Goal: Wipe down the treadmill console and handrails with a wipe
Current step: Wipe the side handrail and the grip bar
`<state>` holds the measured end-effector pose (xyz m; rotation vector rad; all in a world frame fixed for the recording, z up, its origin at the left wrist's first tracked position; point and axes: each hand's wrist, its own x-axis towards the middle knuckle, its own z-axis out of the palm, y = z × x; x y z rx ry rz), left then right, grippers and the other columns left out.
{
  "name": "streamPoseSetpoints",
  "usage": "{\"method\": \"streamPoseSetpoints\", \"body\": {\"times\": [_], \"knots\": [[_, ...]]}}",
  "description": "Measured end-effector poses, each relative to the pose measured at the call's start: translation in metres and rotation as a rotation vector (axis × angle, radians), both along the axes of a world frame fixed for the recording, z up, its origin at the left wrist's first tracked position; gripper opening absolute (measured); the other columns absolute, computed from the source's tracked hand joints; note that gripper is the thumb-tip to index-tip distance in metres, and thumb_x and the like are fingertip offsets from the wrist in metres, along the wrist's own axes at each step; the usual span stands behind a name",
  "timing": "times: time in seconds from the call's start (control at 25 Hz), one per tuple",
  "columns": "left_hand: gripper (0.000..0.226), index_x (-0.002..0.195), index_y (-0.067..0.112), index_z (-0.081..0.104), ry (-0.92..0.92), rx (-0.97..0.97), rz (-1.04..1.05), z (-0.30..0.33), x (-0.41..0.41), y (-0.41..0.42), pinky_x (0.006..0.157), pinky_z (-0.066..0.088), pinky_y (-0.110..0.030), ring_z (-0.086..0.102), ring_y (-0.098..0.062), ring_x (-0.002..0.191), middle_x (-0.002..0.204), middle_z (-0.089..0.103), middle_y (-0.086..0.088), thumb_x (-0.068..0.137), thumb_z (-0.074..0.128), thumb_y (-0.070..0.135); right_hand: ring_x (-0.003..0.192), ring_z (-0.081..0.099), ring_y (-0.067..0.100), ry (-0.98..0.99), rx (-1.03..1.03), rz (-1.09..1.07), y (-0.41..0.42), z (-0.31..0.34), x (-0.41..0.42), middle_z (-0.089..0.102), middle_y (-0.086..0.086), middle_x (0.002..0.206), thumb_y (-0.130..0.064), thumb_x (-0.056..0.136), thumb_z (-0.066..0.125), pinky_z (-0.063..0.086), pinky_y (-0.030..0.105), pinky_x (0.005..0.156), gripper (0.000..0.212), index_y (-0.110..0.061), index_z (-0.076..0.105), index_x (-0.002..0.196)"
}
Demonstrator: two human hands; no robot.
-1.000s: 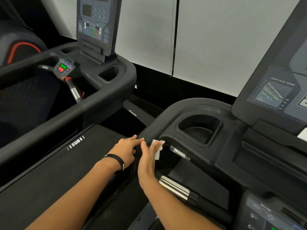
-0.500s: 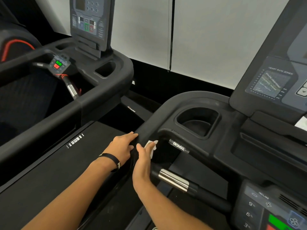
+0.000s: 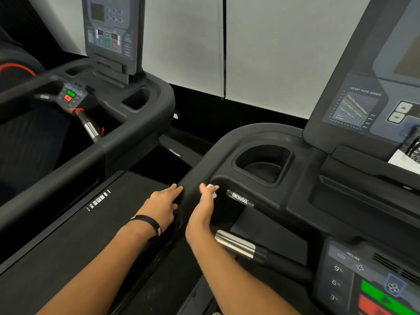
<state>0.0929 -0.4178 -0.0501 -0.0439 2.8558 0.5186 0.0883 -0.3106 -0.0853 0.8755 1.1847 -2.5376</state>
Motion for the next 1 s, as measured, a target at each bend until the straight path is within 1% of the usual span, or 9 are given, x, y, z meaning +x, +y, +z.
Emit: {"method": "streamPoseSetpoints", "body": {"times": [0.12,0.24,0.32,0.4,0.48,0.64,0.8,0.92,1.0], "knots": [[0.054,0.145,0.028,0.039,0.025,0.015,-0.03,0.003,0.003,-0.003,0.109,0.039,-0.036,0.042,-0.019,0.135,0.155,0.033,0.003,0.095,0.053,0.015,0.152,0.0,0.002,0.387,0.392,0.276,-0.014,-0.008,0.035,-0.004,-0.011,0.168,-0.052,0.089,0.049,0.006,0.035,0.125,0.088,-0.041,-0.006,0.158],[0.044,0.133,0.034,0.05,0.047,0.074,-0.091,0.009,0.008,-0.009,0.097,0.048,-0.032,0.057,-0.01,0.115,0.135,0.055,0.008,0.093,0.055,0.016,0.143,-0.029,-0.008,0.607,0.827,0.596,-0.009,-0.017,0.055,-0.026,-0.02,0.161,-0.047,0.105,0.027,-0.012,0.03,0.122,0.068,-0.033,-0.016,0.155],[0.037,0.121,0.037,0.055,0.087,0.135,-0.069,0.012,0.017,-0.015,0.084,0.05,-0.026,0.061,-0.003,0.095,0.106,0.065,0.016,0.09,0.058,0.017,0.148,-0.023,0.0,0.812,1.13,0.779,0.006,-0.021,0.046,-0.011,-0.011,0.167,-0.046,0.105,0.019,-0.013,0.034,0.123,0.063,-0.023,-0.004,0.16],[0.045,0.131,0.031,0.051,0.096,0.114,0.004,0.011,0.03,-0.024,0.088,0.047,-0.027,0.061,-0.012,0.104,0.111,0.066,0.009,0.089,0.062,0.019,0.154,0.007,0.016,1.107,1.49,0.813,0.031,-0.019,0.003,0.021,0.0,0.165,-0.039,0.104,0.02,0.004,0.046,0.125,0.06,-0.014,0.021,0.158],[0.052,0.141,0.023,0.045,0.064,0.047,0.08,0.008,0.046,-0.032,0.097,0.044,-0.028,0.056,-0.017,0.117,0.126,0.061,0.002,0.092,0.062,0.026,0.138,0.035,0.028,1.215,1.741,0.764,0.059,-0.019,-0.053,0.043,0.004,0.145,-0.031,0.102,0.028,0.027,0.052,0.113,0.048,-0.012,0.04,0.144],[0.056,0.145,0.029,0.038,0.058,0.027,0.162,0.002,0.075,-0.04,0.101,0.046,-0.035,0.052,-0.016,0.122,0.137,0.054,0.005,0.093,0.055,0.041,0.153,0.012,0.029,0.994,1.733,0.914,0.069,-0.024,-0.074,0.018,0.003,0.164,-0.051,0.101,0.02,0.014,0.052,0.121,0.064,-0.021,0.018,0.157],[0.06,0.145,0.036,0.034,0.052,-0.028,0.216,0.0,0.078,-0.041,0.099,0.046,-0.041,0.051,-0.018,0.121,0.136,0.052,0.006,0.09,0.054,0.049,0.154,-0.008,0.016,1.214,1.577,1.18,0.038,-0.018,0.003,0.0,-0.005,0.167,-0.05,0.103,0.023,-0.01,0.038,0.124,0.068,-0.019,0.008,0.161],[0.06,0.145,0.037,0.033,0.016,-0.04,0.244,0.002,0.081,-0.039,0.096,0.047,-0.041,0.052,-0.021,0.117,0.129,0.054,0.004,0.09,0.053,0.052,0.146,0.027,0.028,1.396,1.609,1.07,0.054,-0.004,-0.025,0.036,0.004,0.155,-0.029,0.101,0.041,0.007,0.034,0.123,0.055,-0.02,0.027,0.153],[0.06,0.143,0.036,0.034,0.006,-0.049,0.293,0.001,0.093,-0.042,0.093,0.048,-0.041,0.054,-0.021,0.115,0.126,0.055,0.004,0.09,0.051,0.057,0.144,0.03,0.032,1.219,1.694,0.984,0.073,-0.007,-0.062,0.037,0.004,0.152,-0.027,0.102,0.039,0.017,0.042,0.121,0.052,-0.024,0.027,0.152]]}}
